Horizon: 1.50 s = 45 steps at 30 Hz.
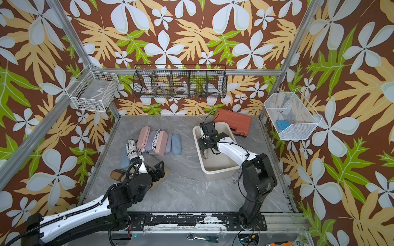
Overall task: Put the glasses cases into the storage boxes
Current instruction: Place the glasses case in the storage box, then adjust the storage box at the center of the board.
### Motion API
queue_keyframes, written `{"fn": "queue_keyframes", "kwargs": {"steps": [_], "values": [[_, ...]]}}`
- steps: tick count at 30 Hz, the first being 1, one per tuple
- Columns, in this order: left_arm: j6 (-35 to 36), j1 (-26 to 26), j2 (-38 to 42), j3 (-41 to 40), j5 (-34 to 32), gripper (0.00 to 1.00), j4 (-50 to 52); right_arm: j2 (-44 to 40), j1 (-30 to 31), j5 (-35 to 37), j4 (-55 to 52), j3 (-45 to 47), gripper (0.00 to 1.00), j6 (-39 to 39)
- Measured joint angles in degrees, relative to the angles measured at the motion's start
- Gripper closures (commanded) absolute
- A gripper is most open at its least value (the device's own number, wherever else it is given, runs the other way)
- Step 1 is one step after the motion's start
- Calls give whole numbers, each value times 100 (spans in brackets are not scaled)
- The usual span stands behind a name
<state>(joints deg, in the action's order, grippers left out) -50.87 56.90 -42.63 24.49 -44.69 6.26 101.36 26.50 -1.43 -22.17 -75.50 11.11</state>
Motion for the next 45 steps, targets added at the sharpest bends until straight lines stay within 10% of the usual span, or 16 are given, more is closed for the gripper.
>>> {"fn": "queue_keyframes", "kwargs": {"steps": [16,45], "values": [[107,0,-101,28,22,2,70,-13,-20,-199,111,48,45,92],[920,-728,-2114,466,1947,0,981,-3215,704,-804,-55,1882,35,815]]}}
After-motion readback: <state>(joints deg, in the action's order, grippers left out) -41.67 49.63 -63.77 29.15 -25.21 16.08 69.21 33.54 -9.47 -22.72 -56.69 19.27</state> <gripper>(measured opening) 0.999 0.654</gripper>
